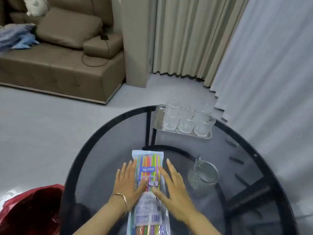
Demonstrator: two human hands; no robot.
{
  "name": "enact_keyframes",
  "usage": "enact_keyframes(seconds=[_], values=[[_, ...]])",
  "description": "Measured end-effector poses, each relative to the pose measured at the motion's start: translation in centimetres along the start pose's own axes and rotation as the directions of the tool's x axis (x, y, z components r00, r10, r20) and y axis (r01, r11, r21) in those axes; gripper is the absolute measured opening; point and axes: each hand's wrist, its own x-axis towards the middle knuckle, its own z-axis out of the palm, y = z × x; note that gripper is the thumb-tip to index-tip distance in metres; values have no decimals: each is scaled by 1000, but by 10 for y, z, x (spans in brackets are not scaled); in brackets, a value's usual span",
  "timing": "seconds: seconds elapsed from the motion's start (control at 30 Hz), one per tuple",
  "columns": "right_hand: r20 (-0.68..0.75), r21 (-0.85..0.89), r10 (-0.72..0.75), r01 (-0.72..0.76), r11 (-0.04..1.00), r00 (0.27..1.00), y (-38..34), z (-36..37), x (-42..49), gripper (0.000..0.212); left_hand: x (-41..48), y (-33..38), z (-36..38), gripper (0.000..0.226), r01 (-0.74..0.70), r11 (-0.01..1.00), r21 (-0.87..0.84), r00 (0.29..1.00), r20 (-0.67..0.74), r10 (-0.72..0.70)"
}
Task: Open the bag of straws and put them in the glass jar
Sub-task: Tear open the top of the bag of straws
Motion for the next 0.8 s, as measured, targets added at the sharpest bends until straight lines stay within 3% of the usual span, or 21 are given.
enact_keyframes(seconds=[0.13,0.23,0.5,0.63,0.73,0.8], values=[[18,-165,-191,191,968,982,28,17,16,66,8,-13,26,114,-97,995,22,992,-78,98],[50,-217,-218,224,950,975,43,36,22,68,17,-22,31,117,-117,993,-12,987,-108,115],[-24,-183,-265,257,949,964,46,50,31,58,27,-30,41,124,-150,988,-35,981,-131,145],[-11,-59,-197,196,979,980,45,49,30,64,29,-31,38,98,-242,919,-311,966,-164,200],[19,77,-163,161,984,986,27,49,22,66,16,-13,25,98,-239,734,-636,971,-180,160],[29,288,-140,125,949,990,7,52,15,59,9,-2,20,94,-236,609,-757,971,-215,108]])
